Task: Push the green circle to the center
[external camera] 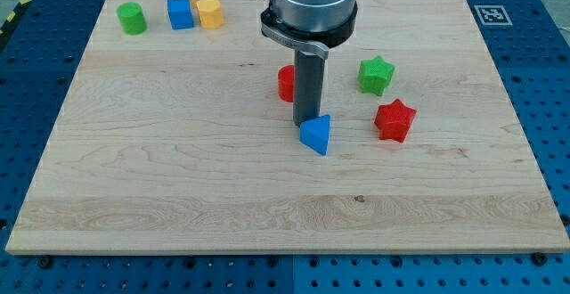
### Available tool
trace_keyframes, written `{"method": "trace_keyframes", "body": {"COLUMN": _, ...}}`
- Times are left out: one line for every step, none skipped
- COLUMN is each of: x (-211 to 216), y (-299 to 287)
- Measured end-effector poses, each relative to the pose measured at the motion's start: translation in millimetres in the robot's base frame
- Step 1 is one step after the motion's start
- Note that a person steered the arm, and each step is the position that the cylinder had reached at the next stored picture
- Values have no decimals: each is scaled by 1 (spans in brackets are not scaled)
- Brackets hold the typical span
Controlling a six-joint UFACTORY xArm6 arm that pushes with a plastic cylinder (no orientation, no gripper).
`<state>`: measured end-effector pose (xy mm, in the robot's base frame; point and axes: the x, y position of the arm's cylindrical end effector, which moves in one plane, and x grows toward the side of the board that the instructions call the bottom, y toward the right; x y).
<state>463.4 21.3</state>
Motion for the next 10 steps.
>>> {"method": "trace_keyframes", "body": {"x": -22, "y": -50}}
{"method": "trace_keyframes", "body": {"x": -67, "y": -128}}
{"method": "trace_keyframes", "body": {"x": -117, "y": -217}}
{"method": "trace_keyframes", "body": {"x": -157, "y": -318}}
{"method": "trace_keyframes", "body": {"x": -182, "y": -326}}
{"method": "trace_keyframes", "body": {"x": -228, "y": -308}}
{"method": "trace_keyframes", "body": {"x": -243, "y": -293}}
{"method": "trace_keyframes", "body": {"x": -230, "y": -262}}
{"method": "trace_keyframes", "body": {"x": -198, "y": -251}}
{"method": "trace_keyframes", "body": {"x": -173, "y": -250}}
